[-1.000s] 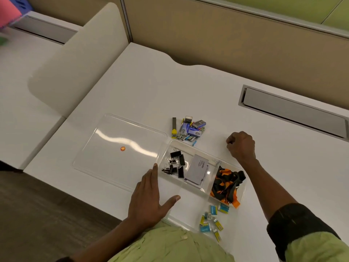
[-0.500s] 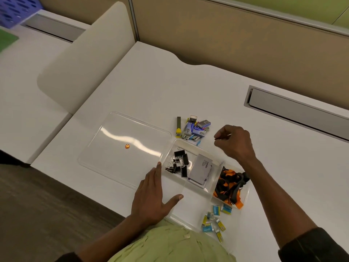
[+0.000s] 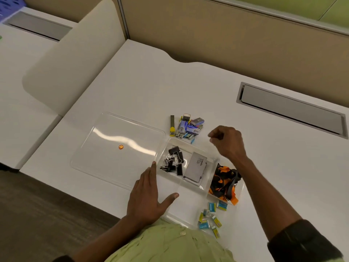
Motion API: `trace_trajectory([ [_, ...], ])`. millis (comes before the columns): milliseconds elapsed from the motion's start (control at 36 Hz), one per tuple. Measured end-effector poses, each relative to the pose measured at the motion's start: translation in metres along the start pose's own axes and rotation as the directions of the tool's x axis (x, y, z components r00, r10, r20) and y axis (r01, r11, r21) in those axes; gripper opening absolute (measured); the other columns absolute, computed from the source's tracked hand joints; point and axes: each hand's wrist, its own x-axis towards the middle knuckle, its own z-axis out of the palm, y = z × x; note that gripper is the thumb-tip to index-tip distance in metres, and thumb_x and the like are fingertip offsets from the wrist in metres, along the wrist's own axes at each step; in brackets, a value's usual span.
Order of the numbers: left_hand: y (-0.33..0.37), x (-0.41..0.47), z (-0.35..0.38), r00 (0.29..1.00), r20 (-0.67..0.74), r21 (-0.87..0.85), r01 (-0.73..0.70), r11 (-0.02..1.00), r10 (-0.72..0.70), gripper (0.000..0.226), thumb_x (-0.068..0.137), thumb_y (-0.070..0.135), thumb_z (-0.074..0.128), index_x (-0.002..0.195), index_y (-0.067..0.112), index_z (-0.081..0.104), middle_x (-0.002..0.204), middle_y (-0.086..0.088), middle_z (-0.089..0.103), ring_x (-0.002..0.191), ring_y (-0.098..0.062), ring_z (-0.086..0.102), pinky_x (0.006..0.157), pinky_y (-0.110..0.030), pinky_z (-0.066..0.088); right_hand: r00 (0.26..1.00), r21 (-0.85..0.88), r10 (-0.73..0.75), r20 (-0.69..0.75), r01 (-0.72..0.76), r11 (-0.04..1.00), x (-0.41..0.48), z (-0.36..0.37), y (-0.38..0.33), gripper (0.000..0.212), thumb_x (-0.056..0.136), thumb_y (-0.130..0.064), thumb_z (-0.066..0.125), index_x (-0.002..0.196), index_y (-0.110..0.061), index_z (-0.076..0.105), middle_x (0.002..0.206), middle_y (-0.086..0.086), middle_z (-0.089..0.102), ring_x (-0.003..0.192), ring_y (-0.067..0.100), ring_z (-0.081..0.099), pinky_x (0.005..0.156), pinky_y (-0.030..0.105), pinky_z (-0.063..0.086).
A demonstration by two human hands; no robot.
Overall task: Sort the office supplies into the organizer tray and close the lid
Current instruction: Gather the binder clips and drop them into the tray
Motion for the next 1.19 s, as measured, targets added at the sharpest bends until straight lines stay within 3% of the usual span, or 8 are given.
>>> trace_trajectory([
  [83,0.0,0.0,0.001,1.0,-0.01,0.005,-0.005,1.0,0.005,0.124,0.082,0.097,0.042,0.169,0.027,-0.011,0.172,-0.005,0.03,0.154,-0.024,0.039,0.122,-0.047,0.041,0.99,-0.092,0.135,0.043,-0.13,0.987,0.015,-0.009,0.027,0.017,0.077,-0.026,0.089,0.085,-0.024,0.075,0.089,-0.005,0.075,0.085,0.017,0.071,0.076,0.031,0.055],
  [194,-0.001,0.001,0.004,1.0,-0.017,0.006,-0.005,1.0,0.005,0.123,0.082,0.097,0.043,0.169,0.028,-0.008,0.172,-0.005,0.031,0.153,-0.026,0.041,0.12,-0.048,0.042,0.905,-0.239,0.353,0.238,-0.298,0.924,0.029,-0.011,0.044,0.042,0.065,-0.044,0.095,0.08,-0.012,0.073,0.077,0.004,0.077,0.073,0.021,0.074,0.078,0.038,0.062],
  [278,-0.002,0.001,0.005,1.0,-0.016,0.007,-0.005,1.0,0.005,0.123,0.082,0.097,0.043,0.169,0.029,-0.01,0.172,-0.005,0.03,0.154,-0.026,0.04,0.12,-0.049,0.042,0.865,-0.38,0.417,0.279,-0.299,0.875,0.032,-0.005,0.044,0.056,0.065,-0.052,0.093,0.086,-0.008,0.066,0.07,0.002,0.072,0.06,0.018,0.069,0.062,0.03,0.057],
  [389,-0.002,0.001,0.005,1.0,-0.022,0.006,-0.005,1.0,0.005,0.123,0.082,0.097,0.044,0.169,0.028,-0.009,0.171,-0.006,0.031,0.153,-0.026,0.041,0.119,-0.049,0.044,0.844,-0.425,0.438,0.31,-0.289,0.858,0.037,0.002,0.036,0.053,0.066,-0.042,0.095,0.084,-0.014,0.053,0.074,0.001,0.066,0.06,0.014,0.065,0.045,0.024,0.044],
  [500,-0.001,0.001,0.004,1.0,-0.015,-0.002,0.004,1.0,-0.004,0.124,0.081,0.097,0.043,0.169,0.03,-0.011,0.171,-0.005,0.031,0.153,-0.026,0.041,0.12,-0.049,0.044,0.894,-0.527,0.3,0.333,-0.087,0.845,0.039,0.012,0.028,0.046,0.075,-0.027,0.088,0.107,-0.007,0.06,0.089,0.001,0.057,0.082,0.02,0.058,0.069,0.028,0.047],
  [611,0.0,0.001,0.003,1.0,-0.01,-0.004,0.009,1.0,-0.009,0.124,0.081,0.098,0.043,0.168,0.03,-0.013,0.172,-0.004,0.029,0.154,-0.025,0.039,0.121,-0.049,0.043,0.914,-0.537,0.224,0.339,-0.007,0.843,0.039,0.018,0.026,0.033,0.076,-0.017,0.08,0.104,-0.005,0.069,0.088,0.004,0.065,0.083,0.023,0.063,0.068,0.03,0.051],
  [917,-0.002,0.001,0.005,1.0,-0.026,-0.014,-0.005,1.0,0.005,0.123,0.081,0.097,0.044,0.169,0.031,-0.012,0.172,-0.005,0.03,0.154,-0.025,0.039,0.121,-0.049,0.043,0.941,-0.406,0.29,0.173,-0.2,0.892,0.035,0.002,0.037,0.022,0.075,-0.012,0.084,0.095,-0.011,0.074,0.096,0.007,0.076,0.091,0.027,0.073,0.085,0.039,0.062],
  [1194,-0.003,0.001,0.006,1.0,-0.029,-0.005,-0.005,1.0,0.004,0.123,0.08,0.098,0.042,0.168,0.032,-0.013,0.172,-0.005,0.029,0.155,-0.025,0.039,0.12,-0.047,0.04,0.932,-0.373,0.306,0.193,-0.219,0.902,0.029,0.004,0.031,0.031,0.077,-0.014,0.079,0.106,-0.006,0.072,0.104,0.011,0.074,0.098,0.03,0.072,0.09,0.043,0.061],
])
